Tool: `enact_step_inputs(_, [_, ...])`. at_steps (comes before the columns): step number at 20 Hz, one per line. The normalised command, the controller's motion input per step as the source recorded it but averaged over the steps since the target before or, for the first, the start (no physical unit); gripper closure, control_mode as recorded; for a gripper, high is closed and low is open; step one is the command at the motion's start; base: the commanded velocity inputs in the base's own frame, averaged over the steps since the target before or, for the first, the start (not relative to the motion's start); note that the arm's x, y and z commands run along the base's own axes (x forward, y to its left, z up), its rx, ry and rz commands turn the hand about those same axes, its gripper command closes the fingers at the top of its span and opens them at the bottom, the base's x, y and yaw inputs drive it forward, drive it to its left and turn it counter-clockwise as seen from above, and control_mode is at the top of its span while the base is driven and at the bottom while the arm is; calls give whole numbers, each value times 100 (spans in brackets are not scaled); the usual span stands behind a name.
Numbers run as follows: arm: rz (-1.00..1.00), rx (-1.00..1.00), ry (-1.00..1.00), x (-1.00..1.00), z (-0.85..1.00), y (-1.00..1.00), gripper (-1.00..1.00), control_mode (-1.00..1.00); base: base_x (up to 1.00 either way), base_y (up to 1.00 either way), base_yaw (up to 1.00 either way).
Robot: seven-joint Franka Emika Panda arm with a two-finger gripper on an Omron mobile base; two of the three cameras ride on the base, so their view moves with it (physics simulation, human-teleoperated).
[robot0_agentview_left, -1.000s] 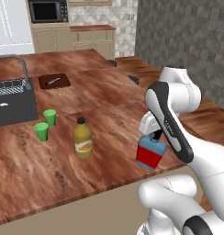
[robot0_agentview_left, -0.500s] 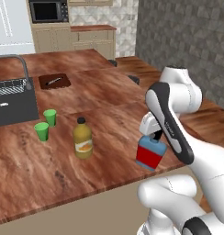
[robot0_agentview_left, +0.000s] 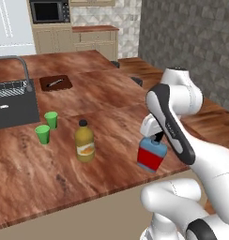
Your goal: Place the drinks on the dining counter in a tight cluster.
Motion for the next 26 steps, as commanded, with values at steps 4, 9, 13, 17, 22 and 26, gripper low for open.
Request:
enact_step_inputs(4, [16,0,5,69,2,12,100,-100,0,0,0])
enact_step_inputs(9, [8,-1,0,74,-2,8,100,-100,0,0,0])
enact_step_inputs(13, [-1,-6,8,82,-26,23,100,-100,0,0,0])
enact_step_inputs(17, [-10,-5,6,57,-25,37,100,-100,0,0,0])
enact_step_inputs(22, [-10,0,4,61,-23,20,100,-100,0,0,0])
enact_step_inputs(26, [-8,0,3,59,-10,23,100,-100,0,0,0])
